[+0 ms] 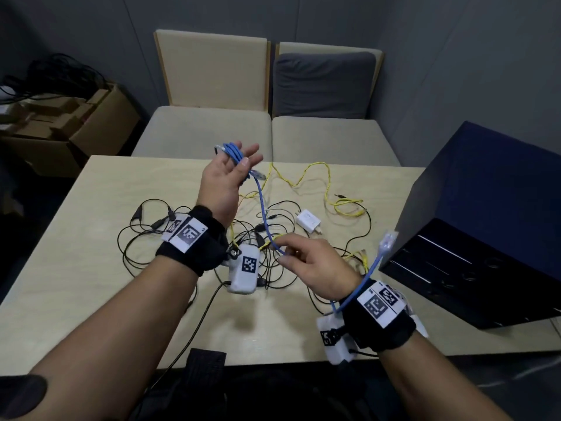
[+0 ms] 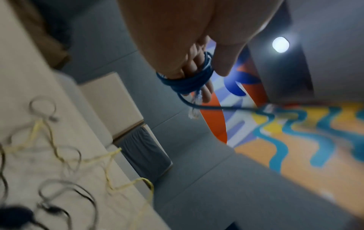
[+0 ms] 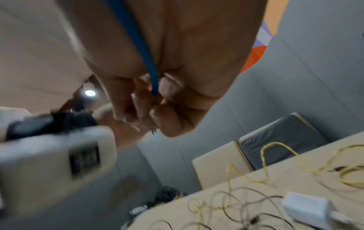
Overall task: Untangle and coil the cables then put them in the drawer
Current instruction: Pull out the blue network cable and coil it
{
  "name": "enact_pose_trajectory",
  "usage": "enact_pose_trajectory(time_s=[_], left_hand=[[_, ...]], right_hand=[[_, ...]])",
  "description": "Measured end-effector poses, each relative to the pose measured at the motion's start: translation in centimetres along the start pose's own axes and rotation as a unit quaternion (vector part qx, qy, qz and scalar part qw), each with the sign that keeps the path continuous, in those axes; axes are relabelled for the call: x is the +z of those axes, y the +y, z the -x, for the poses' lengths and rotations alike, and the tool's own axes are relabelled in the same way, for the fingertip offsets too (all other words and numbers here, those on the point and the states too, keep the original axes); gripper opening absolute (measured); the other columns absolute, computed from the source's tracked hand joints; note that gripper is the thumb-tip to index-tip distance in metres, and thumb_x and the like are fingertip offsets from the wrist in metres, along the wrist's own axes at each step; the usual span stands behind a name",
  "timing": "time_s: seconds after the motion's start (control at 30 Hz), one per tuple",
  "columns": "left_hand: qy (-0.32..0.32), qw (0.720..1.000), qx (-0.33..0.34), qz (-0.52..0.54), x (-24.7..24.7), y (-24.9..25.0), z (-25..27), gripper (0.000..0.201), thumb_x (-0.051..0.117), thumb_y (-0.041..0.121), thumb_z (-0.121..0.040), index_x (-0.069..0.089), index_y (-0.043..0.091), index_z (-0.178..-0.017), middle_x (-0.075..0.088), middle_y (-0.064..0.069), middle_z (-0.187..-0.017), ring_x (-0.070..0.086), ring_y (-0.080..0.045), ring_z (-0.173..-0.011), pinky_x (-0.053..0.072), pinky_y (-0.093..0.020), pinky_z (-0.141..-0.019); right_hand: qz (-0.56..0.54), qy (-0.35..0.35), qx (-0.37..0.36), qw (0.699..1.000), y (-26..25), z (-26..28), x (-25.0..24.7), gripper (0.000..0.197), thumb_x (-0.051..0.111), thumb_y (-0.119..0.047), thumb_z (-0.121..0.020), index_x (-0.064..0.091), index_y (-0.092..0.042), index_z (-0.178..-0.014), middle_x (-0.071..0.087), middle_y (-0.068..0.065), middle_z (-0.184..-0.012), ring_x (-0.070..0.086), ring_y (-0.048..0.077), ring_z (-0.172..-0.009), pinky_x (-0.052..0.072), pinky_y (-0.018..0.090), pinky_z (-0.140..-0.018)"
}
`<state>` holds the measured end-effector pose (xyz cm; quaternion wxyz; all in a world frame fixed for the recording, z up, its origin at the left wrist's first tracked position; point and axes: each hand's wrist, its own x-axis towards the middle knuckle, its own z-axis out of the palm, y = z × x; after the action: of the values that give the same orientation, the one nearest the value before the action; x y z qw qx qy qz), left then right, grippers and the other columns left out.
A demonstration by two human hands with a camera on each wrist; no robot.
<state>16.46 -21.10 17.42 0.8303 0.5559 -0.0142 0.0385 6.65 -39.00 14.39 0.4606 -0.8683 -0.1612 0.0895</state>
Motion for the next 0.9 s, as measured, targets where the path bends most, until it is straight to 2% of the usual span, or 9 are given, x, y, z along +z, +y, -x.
enact_pose_trajectory(time_s=[0.13, 0.2, 0.3, 0.37, 0.4, 0.53, 0.63, 0.77, 0.9], left_hand=[[-0.078, 0.980, 0.012, -0.183, 0.3, -0.9, 0.8, 0.028, 0.041, 0.001, -0.099, 0.040, 0.009, -0.126, 0.063, -0.007, -0.110, 0.066, -0.011, -0.090, 0.051, -0.026, -0.086], [-0.129, 0.948, 0.020, -0.291, 0.2, -1.6, 1.3, 0.020, 0.043, 0.019, -0.099, 0.049, 0.013, -0.118, 0.068, -0.003, -0.102, 0.066, -0.015, -0.088, 0.051, -0.033, -0.085], [-0.194, 0.896, 0.011, -0.399, 0.4, -1.7, 2.5, 0.056, 0.028, 0.050, -0.094, 0.062, 0.005, -0.100, 0.068, -0.001, -0.084, 0.063, -0.024, -0.081, 0.048, -0.032, -0.077], [-0.239, 0.894, -0.025, -0.378, 1.1, -1.4, 3.4, 0.066, 0.020, 0.056, -0.093, 0.064, 0.009, -0.080, 0.061, -0.001, -0.064, 0.055, -0.028, -0.062, 0.044, -0.031, -0.063], [-0.254, 0.899, -0.045, -0.353, 1.5, -1.2, 3.8, 0.059, 0.021, 0.055, -0.092, 0.061, 0.016, -0.074, 0.055, 0.000, -0.058, 0.049, -0.026, -0.056, 0.041, -0.031, -0.057], [-0.283, 0.903, -0.060, -0.316, 2.5, -1.3, 4.2, 0.030, 0.045, 0.043, -0.088, 0.058, 0.019, -0.078, 0.040, 0.000, -0.058, 0.032, -0.016, -0.051, 0.027, -0.028, -0.049], [-0.275, 0.913, -0.077, -0.290, 3.3, -1.1, 4.4, 0.023, 0.049, 0.030, -0.094, 0.056, 0.018, -0.076, 0.038, 0.005, -0.055, 0.030, -0.010, -0.047, 0.026, -0.023, -0.046], [-0.222, 0.934, -0.098, -0.263, 2.9, -1.0, 3.7, 0.025, 0.049, 0.018, -0.098, 0.060, 0.009, -0.079, 0.035, 0.001, -0.056, 0.028, -0.013, -0.051, 0.024, -0.027, -0.050], [-0.190, 0.927, -0.101, -0.307, 2.3, -1.0, 3.0, 0.029, 0.052, 0.019, -0.097, 0.057, 0.015, -0.069, 0.037, 0.000, -0.056, 0.031, -0.016, -0.052, 0.028, -0.031, -0.053]], right_hand=[[-0.133, 0.000, -0.030, 0.991, -2.6, -0.3, -1.4, 0.021, 0.061, -0.005, -0.089, 0.064, -0.017, -0.106, 0.050, -0.004, -0.068, 0.048, 0.006, -0.061, 0.042, 0.021, -0.063], [-0.199, -0.004, -0.040, 0.979, -3.7, -0.4, -2.3, 0.020, 0.058, 0.002, -0.089, 0.063, -0.012, -0.104, 0.050, -0.003, -0.064, 0.048, 0.003, -0.052, 0.040, 0.016, -0.052], [-0.307, 0.010, -0.039, 0.951, -4.2, -0.8, -3.5, 0.018, 0.055, -0.007, -0.085, 0.062, -0.010, -0.101, 0.055, -0.004, -0.058, 0.045, 0.010, -0.041, 0.039, 0.020, -0.041], [-0.379, 0.028, -0.036, 0.924, -4.0, -1.1, -4.3, 0.019, 0.051, -0.010, -0.087, 0.060, -0.007, -0.103, 0.055, 0.000, -0.058, 0.046, 0.013, -0.039, 0.041, 0.021, -0.042], [-0.418, 0.038, -0.031, 0.907, -4.0, -1.2, -4.6, 0.020, 0.049, -0.012, -0.088, 0.059, -0.005, -0.104, 0.055, 0.002, -0.059, 0.046, 0.014, -0.039, 0.042, 0.022, -0.043], [-0.557, 0.073, 0.009, 0.827, -3.5, -1.9, -4.9, 0.035, 0.049, -0.028, -0.093, 0.057, -0.001, -0.115, 0.058, 0.005, -0.068, 0.045, 0.014, -0.045, 0.041, 0.025, -0.046], [-0.589, 0.095, 0.041, 0.801, -3.0, -2.3, -4.6, 0.042, 0.041, -0.035, -0.094, 0.055, -0.009, -0.125, 0.063, 0.007, -0.082, 0.047, 0.015, -0.048, 0.040, 0.025, -0.047], [-0.507, 0.094, 0.074, 0.853, -2.0, -1.8, -3.9, 0.029, 0.053, -0.021, -0.089, 0.057, -0.007, -0.114, 0.060, 0.006, -0.079, 0.049, 0.014, -0.053, 0.041, 0.024, -0.048], [-0.383, -0.009, 0.090, 0.919, -1.7, -0.6, -4.1, 0.021, 0.055, -0.019, -0.084, 0.062, -0.004, -0.096, 0.060, 0.004, -0.066, 0.052, 0.016, -0.054, 0.041, 0.025, -0.049]])
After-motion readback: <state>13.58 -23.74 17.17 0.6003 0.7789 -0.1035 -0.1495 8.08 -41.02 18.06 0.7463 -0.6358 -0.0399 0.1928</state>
